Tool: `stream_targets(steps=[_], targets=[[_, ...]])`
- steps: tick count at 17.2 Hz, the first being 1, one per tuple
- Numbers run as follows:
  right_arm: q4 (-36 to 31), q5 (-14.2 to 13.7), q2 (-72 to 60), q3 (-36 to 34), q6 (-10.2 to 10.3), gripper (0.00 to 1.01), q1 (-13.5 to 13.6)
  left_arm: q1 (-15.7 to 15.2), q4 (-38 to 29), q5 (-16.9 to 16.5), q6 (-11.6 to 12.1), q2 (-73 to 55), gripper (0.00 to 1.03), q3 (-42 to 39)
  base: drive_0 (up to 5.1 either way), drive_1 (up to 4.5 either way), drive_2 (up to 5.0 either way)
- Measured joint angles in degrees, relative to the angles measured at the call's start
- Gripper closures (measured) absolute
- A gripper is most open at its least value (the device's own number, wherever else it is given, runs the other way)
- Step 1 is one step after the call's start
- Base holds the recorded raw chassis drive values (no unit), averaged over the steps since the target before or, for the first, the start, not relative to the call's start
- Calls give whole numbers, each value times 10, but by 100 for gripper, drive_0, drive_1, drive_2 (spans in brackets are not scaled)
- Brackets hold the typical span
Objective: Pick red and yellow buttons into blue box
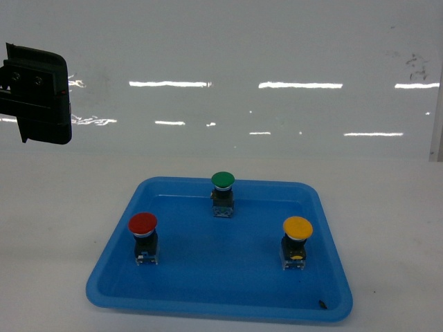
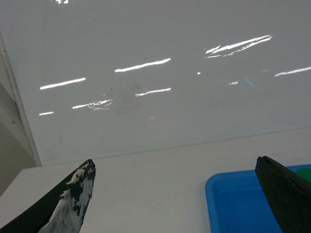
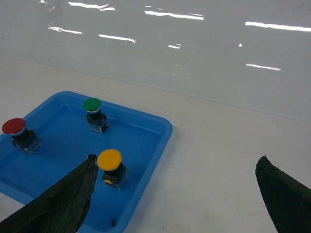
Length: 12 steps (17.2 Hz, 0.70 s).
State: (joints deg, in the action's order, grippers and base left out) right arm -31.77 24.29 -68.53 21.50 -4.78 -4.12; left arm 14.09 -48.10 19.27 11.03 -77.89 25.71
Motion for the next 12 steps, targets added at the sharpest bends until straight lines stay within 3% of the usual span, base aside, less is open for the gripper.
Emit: stream_targets(steps=[8, 12], targets=[[3, 0, -1, 1, 0, 3, 1, 0, 0, 0, 0, 0, 5, 0, 0, 0, 0], [13, -1, -42, 32, 2, 3, 21, -6, -5, -1, 10, -25, 5, 21, 0, 0, 0]])
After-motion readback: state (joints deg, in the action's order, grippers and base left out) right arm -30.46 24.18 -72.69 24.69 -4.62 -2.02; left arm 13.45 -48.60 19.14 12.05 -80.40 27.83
